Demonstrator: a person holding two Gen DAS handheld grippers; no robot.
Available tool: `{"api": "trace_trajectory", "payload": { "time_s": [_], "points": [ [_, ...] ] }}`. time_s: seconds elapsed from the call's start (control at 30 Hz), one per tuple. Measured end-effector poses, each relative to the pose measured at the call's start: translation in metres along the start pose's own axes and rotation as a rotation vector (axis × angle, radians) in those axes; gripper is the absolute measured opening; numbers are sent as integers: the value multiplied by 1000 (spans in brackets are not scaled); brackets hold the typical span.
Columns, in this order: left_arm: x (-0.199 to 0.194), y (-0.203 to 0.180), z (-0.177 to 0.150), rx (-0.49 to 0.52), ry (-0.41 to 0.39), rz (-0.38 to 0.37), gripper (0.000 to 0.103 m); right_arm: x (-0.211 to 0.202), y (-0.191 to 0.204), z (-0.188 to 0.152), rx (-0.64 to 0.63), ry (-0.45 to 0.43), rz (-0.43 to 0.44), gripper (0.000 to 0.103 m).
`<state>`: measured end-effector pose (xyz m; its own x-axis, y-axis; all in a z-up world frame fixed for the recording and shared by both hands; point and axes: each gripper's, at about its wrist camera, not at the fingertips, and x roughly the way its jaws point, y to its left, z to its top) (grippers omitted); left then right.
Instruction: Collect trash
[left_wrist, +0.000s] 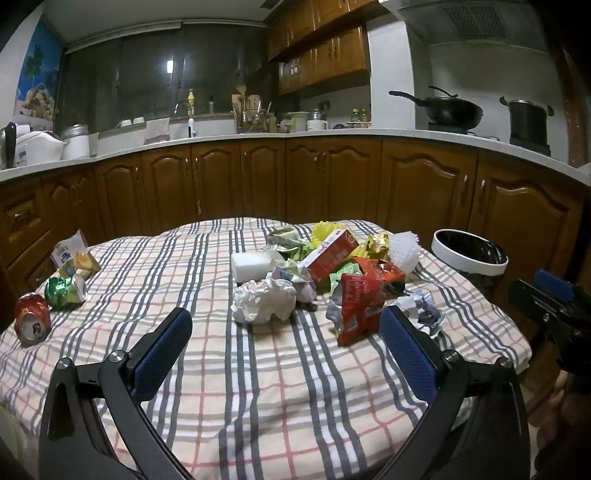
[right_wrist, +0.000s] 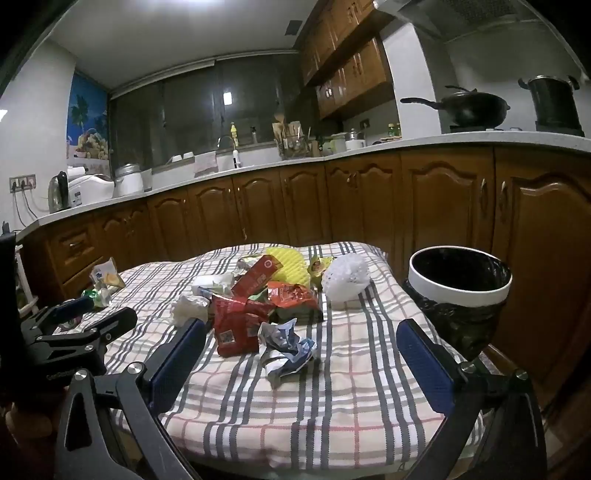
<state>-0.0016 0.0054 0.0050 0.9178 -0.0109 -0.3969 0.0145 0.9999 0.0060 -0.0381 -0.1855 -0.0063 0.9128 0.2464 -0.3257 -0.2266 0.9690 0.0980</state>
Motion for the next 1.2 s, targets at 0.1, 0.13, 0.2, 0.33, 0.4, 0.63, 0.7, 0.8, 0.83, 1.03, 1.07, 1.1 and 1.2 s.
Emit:
{"api": "trace_trajectory", "payload": {
  "time_s": [0.1, 0.13, 0.2, 0.33, 0.4, 0.63, 0.7, 0.8, 0.83, 1.03, 1.07, 1.1, 1.2],
  "points": [
    [0, -1, 0, 2, 0, -1, 103, 0, 0, 0, 0, 0, -1, 103],
    [1, -1, 0, 2, 0, -1, 103, 0, 1, 0, 0, 0, -1, 103],
    [1, -2, 0, 4, 1, -2, 103, 0, 0, 0, 4, 2, 1, 103],
    [0, 0, -1, 1, 1, 0, 103, 0, 1, 0, 1, 1, 0, 103],
    [0, 0, -1, 1, 0, 0, 103, 1, -1, -1, 2, 1, 1, 103],
    [0, 0, -2, 0, 1, -1, 103, 0, 1, 0, 5, 2, 4, 103],
    [0, -1, -1, 1, 1, 0, 103, 0, 1, 0, 4, 2, 4, 103],
    [0, -1, -2, -1, 4, 0, 103, 0, 1, 0, 4, 4, 3, 103],
    [1, -2, -3, -1, 5, -1, 103, 0, 1, 0, 4, 5, 4, 103],
    [3, -2, -4, -3, 11, -2, 103, 3, 1, -3, 1, 15, 13, 103],
    [4, -2, -4, -5, 14, -3, 103, 4, 0, -4, 1, 18, 15, 103],
    [6, -2, -5, -7, 18, -4, 103, 6, -1, -3, 0, 21, 16, 103],
    [11, 0, -5, -11, 30, -7, 103, 10, -3, -5, 3, 31, 23, 98]
  ]
}}
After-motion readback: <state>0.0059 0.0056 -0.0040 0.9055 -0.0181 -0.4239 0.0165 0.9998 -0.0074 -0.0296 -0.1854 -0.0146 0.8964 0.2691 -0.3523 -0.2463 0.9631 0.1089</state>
